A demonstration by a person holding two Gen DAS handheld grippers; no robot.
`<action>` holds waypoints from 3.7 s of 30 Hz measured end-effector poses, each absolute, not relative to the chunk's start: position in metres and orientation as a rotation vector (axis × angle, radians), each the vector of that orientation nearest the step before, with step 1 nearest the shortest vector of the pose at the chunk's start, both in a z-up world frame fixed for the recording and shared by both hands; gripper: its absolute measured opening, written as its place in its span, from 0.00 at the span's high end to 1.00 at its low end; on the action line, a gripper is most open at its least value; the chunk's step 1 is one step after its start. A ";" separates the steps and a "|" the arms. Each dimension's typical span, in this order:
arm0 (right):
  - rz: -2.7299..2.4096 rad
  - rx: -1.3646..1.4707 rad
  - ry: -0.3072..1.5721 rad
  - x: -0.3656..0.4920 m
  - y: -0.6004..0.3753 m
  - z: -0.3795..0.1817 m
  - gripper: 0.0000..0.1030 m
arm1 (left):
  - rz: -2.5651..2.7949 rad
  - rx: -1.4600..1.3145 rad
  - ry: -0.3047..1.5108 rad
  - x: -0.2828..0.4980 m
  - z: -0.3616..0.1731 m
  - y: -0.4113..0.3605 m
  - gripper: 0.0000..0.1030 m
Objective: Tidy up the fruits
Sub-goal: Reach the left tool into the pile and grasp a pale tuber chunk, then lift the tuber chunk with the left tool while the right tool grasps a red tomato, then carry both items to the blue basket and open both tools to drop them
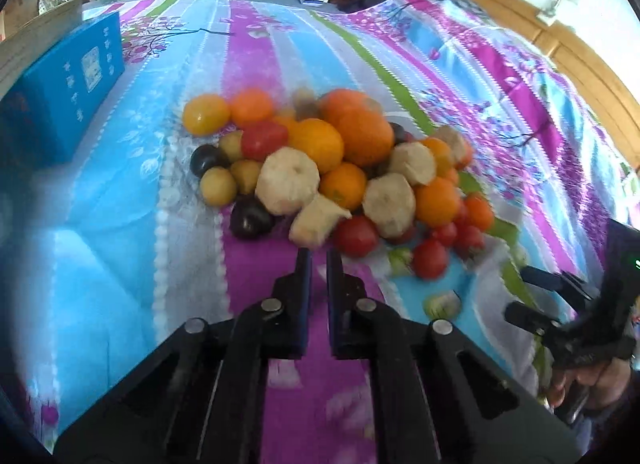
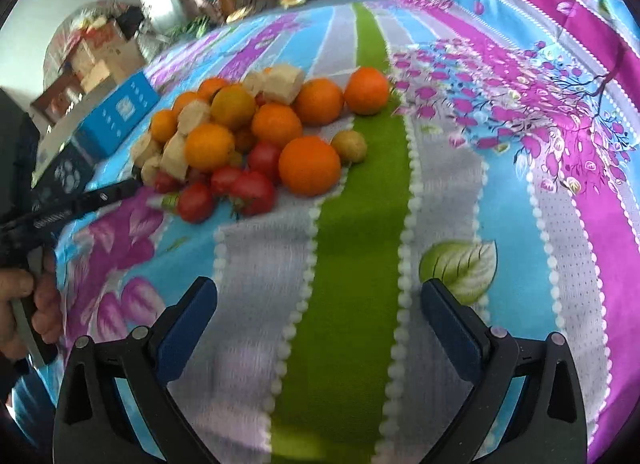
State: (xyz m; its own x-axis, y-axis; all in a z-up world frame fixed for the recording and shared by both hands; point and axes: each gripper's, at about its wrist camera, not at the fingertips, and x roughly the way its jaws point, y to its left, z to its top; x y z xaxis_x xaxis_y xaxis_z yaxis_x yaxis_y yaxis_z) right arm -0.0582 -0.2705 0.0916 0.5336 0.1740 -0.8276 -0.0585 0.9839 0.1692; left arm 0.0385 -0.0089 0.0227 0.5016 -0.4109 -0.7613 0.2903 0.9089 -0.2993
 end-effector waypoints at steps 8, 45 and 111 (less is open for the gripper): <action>0.180 0.123 0.995 -0.064 -0.258 0.101 0.08 | -0.399 -0.167 0.959 0.042 0.012 -0.001 0.91; 0.278 0.135 0.980 -0.009 -0.189 0.095 0.95 | -0.401 -0.168 0.892 0.045 0.024 0.001 0.80; 0.375 0.024 0.777 -0.012 -0.087 0.261 0.66 | 0.022 -0.130 0.772 -0.017 0.166 0.112 0.77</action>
State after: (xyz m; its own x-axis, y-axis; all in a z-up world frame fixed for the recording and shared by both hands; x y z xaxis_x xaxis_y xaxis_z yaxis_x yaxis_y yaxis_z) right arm -0.0116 -0.0872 0.2609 0.6501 0.3392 -0.6799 -0.3214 0.9336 0.1584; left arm -0.0168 0.1120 0.1657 0.7170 -0.0277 -0.6965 -0.0677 0.9917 -0.1091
